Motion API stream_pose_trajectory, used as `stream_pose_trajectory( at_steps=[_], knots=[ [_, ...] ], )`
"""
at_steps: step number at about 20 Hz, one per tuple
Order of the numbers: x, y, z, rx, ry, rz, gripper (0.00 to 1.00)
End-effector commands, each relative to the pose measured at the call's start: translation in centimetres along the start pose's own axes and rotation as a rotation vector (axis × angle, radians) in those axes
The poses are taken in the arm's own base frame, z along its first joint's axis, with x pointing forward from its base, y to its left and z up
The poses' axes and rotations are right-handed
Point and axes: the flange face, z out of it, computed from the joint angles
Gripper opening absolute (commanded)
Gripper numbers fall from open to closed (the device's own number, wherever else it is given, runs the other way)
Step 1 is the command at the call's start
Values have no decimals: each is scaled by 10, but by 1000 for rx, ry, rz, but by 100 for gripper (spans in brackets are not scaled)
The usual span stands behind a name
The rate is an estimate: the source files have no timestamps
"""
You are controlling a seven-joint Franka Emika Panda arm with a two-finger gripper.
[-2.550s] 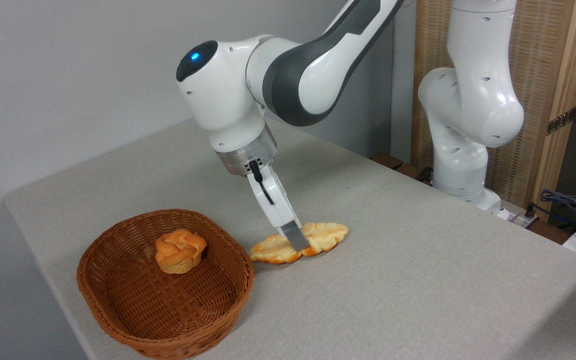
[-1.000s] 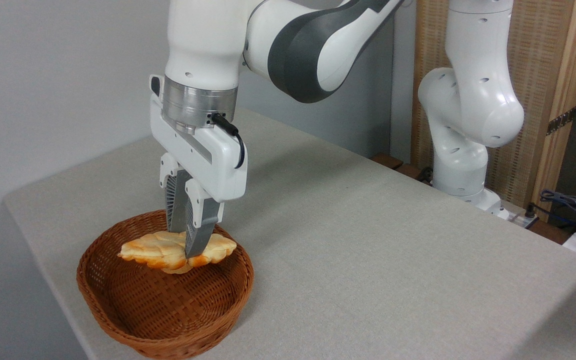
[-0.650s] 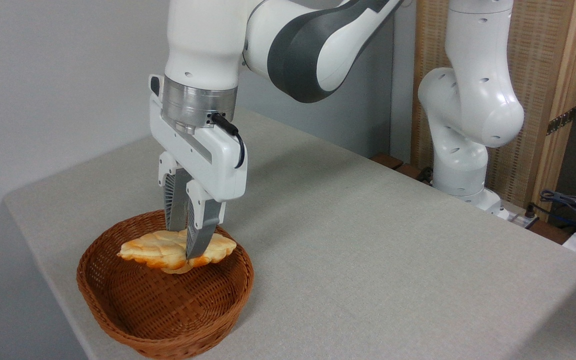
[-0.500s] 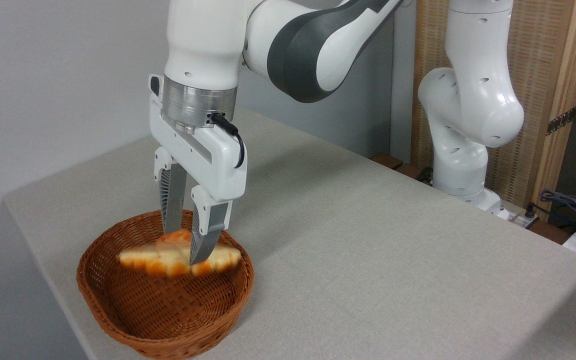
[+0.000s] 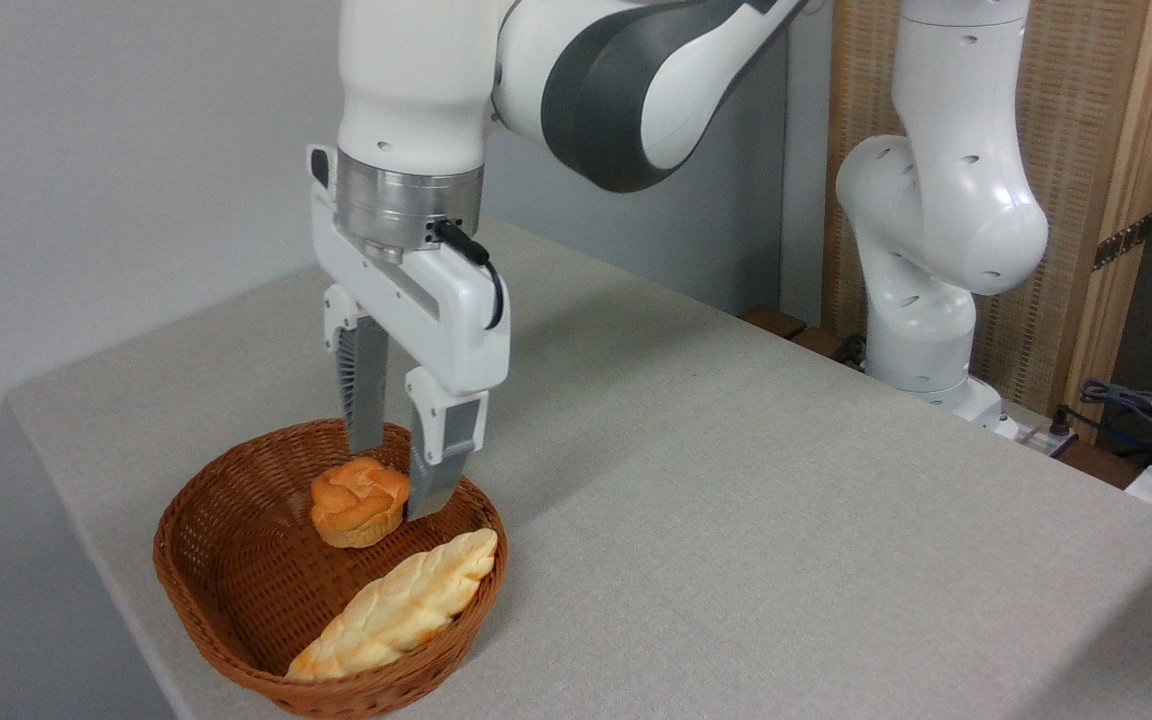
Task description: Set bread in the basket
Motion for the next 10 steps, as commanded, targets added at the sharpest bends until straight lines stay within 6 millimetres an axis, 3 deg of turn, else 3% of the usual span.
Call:
stream_pose_trajectory(
  at_steps=[1,8,10],
  knots=[
    [-12,6,-17,-40,-69,1,100],
    [-20,14,-22,-16,-194,14,100],
    [-16,12,-32,0,-178,13,100]
  ],
)
